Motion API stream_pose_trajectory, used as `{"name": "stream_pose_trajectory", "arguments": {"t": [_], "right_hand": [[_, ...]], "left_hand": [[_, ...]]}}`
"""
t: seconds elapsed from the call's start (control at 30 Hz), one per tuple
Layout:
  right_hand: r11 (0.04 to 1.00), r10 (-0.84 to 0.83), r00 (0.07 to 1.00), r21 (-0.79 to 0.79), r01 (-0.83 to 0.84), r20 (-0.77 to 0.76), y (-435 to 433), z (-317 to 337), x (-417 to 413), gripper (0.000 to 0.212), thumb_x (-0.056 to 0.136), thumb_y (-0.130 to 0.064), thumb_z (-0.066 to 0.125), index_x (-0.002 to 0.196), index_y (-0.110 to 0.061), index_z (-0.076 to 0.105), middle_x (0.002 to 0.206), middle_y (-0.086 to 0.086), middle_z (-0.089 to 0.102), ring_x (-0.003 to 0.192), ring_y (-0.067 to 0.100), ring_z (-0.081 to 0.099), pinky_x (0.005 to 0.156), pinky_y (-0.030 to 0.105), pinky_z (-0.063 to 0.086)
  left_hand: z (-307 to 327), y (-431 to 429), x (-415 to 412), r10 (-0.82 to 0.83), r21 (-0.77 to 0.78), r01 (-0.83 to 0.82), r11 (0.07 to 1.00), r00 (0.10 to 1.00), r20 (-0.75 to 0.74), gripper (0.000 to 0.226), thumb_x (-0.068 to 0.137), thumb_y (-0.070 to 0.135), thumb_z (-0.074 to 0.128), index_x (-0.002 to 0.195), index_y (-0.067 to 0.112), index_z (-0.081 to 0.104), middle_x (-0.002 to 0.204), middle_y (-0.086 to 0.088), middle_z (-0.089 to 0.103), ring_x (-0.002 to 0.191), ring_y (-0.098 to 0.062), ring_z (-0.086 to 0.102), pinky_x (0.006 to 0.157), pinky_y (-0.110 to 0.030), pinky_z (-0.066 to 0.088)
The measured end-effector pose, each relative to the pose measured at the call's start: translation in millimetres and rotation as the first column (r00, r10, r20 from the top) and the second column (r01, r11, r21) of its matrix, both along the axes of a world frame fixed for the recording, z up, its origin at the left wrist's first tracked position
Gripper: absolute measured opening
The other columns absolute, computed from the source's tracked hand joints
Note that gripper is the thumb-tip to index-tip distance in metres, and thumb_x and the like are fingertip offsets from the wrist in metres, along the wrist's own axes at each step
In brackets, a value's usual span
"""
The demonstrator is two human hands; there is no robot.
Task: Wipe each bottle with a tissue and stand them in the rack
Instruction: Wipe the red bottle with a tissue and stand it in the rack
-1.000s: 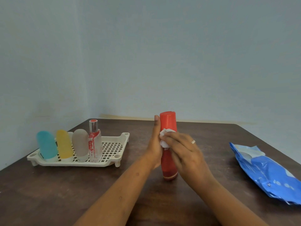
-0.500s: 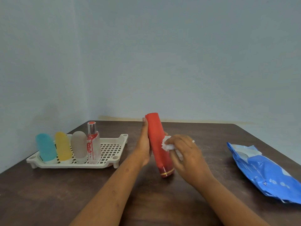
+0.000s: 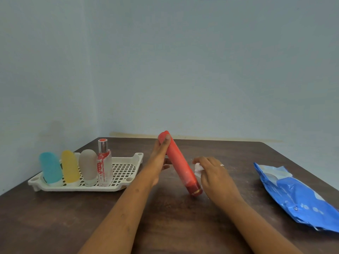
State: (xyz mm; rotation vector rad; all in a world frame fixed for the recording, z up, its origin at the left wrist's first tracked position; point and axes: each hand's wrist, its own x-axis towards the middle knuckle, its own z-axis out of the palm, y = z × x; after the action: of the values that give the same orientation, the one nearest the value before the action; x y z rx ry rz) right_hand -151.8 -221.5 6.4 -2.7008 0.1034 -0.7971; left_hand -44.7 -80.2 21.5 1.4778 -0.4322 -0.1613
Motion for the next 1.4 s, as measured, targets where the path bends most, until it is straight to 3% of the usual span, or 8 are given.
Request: {"name": "stream_pose_trajectory", "arguments": {"t": [0.13,0.23,0.33,0.5,0.63,0.9,1.17,1.4], "right_hand": [[0.998,0.015,0.999,-0.059,-0.017,-0.040,-10.5,-8.1,5.7,0.037,0.094,-0.016,0.050,0.128,-0.032,0.046,0.127,-0.003,0.045,0.118,0.019,0.041,0.095,0.032,0.044],[0.994,-0.009,0.999,-0.107,0.004,-0.039,-17.4,-12.7,10.2,0.045,0.093,-0.007,0.048,0.129,-0.033,0.047,0.124,-0.005,0.044,0.117,0.017,0.038,0.094,0.030,0.043],[0.996,-0.028,0.998,-0.090,0.023,-0.055,-19.8,-14.1,13.2,0.049,0.093,-0.005,0.048,0.134,-0.032,0.045,0.125,-0.003,0.045,0.119,0.016,0.038,0.100,0.032,0.041],[0.997,-0.019,0.996,-0.081,0.012,-0.086,-18.2,-16.6,13.1,0.047,0.096,-0.013,0.047,0.136,-0.034,0.040,0.124,-0.003,0.045,0.120,0.017,0.037,0.101,0.033,0.041],[0.993,0.025,0.991,-0.114,-0.041,-0.134,-13.6,-18.4,11.7,0.055,0.092,-0.008,0.050,0.138,-0.037,0.039,0.122,-0.004,0.045,0.113,0.014,0.038,0.093,0.027,0.042],[0.979,0.095,0.985,-0.166,-0.119,-0.146,-2.5,-20.3,11.6,0.056,0.093,-0.007,0.049,0.139,-0.037,0.038,0.127,-0.005,0.042,0.115,0.012,0.037,0.095,0.025,0.040],[0.992,0.128,0.989,0.013,-0.129,0.079,-4.0,-11.3,9.3,0.051,0.093,-0.001,0.044,0.135,-0.031,0.041,0.127,-0.003,0.053,0.113,0.010,0.046,0.095,0.021,0.038],[0.983,0.156,0.983,0.087,-0.165,0.101,0.6,-6.5,5.1,0.041,0.094,-0.010,0.049,0.128,-0.030,0.042,0.126,-0.006,0.054,0.112,0.008,0.050,0.096,0.025,0.044]], "left_hand": [[2.1,-2.7,-2.0,0.113,-0.051,-0.115,0.992,0.993,-0.045,0.096,0.060,0.077,0.050,0.144,0.034,0.030,0.127,-0.002,0.052,0.113,-0.023,0.055,0.088,-0.038,0.048],[-1.6,-2.9,-0.5,0.223,-0.110,-0.234,0.966,0.969,-0.108,0.109,0.041,0.087,0.060,0.133,0.033,0.041,0.122,-0.001,0.058,0.109,-0.023,0.059,0.084,-0.043,0.056],[-3.8,-4.1,0.5,0.251,-0.185,-0.275,0.944,0.957,-0.146,0.097,0.041,0.090,0.053,0.121,0.036,0.042,0.111,0.002,0.059,0.104,-0.022,0.060,0.089,-0.050,0.055],[-3.3,-5.8,-2.9,0.060,-0.511,-0.229,0.829,0.944,-0.326,0.129,0.034,0.100,0.038,0.136,0.022,0.049,0.123,-0.009,0.063,0.112,-0.028,0.061,0.098,-0.052,0.048],[-2.2,-5.5,-1.8,-0.076,-0.677,-0.141,0.723,0.957,-0.281,0.107,0.062,0.093,0.019,0.126,0.015,0.057,0.105,-0.011,0.069,0.103,-0.030,0.063,0.098,-0.050,0.046],[-10.1,-0.3,6.8,-0.098,-0.640,-0.126,0.758,0.948,-0.303,0.096,0.072,0.090,0.014,0.131,0.023,0.049,0.109,-0.015,0.072,0.098,-0.037,0.069,0.093,-0.052,0.050],[-10.4,6.9,13.1,-0.251,-0.679,0.013,0.734,0.934,-0.253,0.094,0.069,0.092,0.012,0.133,0.033,0.048,0.122,-0.017,0.066,0.105,-0.042,0.066,0.096,-0.054,0.046],[-11.5,7.9,15.9,-0.323,-0.701,0.061,0.711,0.913,-0.248,0.094,0.069,0.092,0.015,0.136,0.034,0.046,0.122,-0.019,0.065,0.106,-0.043,0.065,0.094,-0.057,0.046]]}}
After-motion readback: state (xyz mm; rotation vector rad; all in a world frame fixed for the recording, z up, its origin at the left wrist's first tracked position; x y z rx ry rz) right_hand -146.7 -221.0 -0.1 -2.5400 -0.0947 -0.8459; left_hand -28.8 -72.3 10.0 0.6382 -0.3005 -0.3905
